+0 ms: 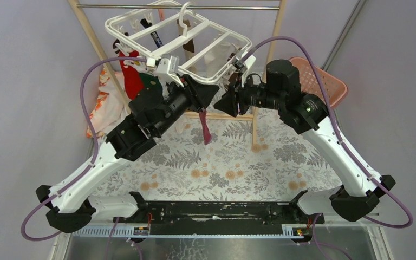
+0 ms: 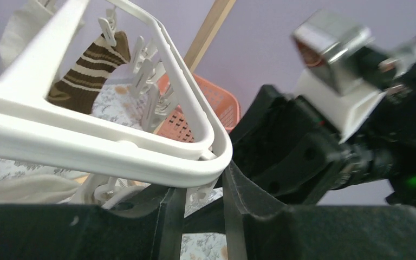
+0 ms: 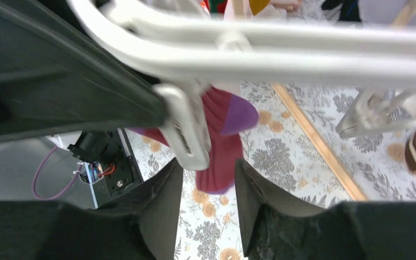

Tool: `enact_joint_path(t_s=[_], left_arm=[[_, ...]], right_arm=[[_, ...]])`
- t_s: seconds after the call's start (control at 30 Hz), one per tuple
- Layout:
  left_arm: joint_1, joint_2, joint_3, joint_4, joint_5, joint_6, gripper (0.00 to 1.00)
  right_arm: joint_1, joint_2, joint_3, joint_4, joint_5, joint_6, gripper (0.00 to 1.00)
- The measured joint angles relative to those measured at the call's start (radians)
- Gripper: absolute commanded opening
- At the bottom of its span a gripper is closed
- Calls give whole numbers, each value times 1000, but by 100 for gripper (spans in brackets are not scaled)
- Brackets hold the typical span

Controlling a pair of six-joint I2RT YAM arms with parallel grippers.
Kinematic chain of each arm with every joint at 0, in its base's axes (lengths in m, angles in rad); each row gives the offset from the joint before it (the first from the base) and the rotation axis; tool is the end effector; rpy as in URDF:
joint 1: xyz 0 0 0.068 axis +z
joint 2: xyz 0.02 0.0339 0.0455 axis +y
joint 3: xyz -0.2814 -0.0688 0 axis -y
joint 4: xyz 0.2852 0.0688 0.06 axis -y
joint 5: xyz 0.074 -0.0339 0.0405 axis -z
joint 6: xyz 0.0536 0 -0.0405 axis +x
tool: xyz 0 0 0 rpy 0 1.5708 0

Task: Clip the socks to the hanger
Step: Open the clamp at the hanger.

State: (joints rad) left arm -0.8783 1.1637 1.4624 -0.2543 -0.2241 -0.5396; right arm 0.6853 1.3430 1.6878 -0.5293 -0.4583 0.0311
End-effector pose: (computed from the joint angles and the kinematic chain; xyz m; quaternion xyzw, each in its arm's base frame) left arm 0.1941 -0.2153 0.5188 0.0361 0.6907 -0.4088 0.5954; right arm 0.2363 0.2238 0.5181 -0.3781 0.6628 0.3818 0.5215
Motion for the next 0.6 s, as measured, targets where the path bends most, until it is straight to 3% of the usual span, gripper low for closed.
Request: enact_joint_path(t_s=[0.6], left_arm=[[-5, 0, 0, 71, 8, 4, 0]], right_arm=[[0, -106, -93, 20, 73, 0, 51]])
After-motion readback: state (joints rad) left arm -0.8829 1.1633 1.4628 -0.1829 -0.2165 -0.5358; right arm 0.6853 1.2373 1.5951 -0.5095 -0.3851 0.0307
